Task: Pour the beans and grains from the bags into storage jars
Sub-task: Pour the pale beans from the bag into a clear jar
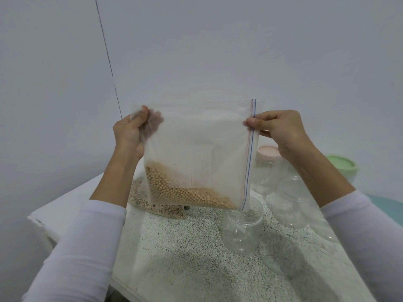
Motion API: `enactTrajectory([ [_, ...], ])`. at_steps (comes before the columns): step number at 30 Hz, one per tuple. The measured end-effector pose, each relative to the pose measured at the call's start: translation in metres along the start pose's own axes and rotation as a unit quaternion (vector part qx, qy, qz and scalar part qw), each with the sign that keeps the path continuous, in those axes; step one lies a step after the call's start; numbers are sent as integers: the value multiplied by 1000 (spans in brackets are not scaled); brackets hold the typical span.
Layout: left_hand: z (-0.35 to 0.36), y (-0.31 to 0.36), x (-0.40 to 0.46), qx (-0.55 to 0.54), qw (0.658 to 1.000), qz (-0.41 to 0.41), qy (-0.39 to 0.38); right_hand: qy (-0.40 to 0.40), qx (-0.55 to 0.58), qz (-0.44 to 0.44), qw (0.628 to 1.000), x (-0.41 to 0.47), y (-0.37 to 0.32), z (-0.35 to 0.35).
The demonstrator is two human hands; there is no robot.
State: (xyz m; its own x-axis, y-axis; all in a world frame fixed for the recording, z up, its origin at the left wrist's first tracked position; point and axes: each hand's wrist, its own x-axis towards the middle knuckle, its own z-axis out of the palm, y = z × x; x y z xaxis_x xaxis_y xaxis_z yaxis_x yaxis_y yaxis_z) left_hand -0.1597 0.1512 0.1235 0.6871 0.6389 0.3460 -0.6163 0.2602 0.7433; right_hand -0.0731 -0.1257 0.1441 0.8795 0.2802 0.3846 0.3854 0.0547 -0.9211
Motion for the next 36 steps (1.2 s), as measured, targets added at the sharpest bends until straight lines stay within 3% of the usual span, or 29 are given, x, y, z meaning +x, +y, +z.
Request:
enactTrajectory([
  [36, 28, 12, -14, 31, 999, 38, -7, 30, 4, 26, 999, -6, 6, -13],
])
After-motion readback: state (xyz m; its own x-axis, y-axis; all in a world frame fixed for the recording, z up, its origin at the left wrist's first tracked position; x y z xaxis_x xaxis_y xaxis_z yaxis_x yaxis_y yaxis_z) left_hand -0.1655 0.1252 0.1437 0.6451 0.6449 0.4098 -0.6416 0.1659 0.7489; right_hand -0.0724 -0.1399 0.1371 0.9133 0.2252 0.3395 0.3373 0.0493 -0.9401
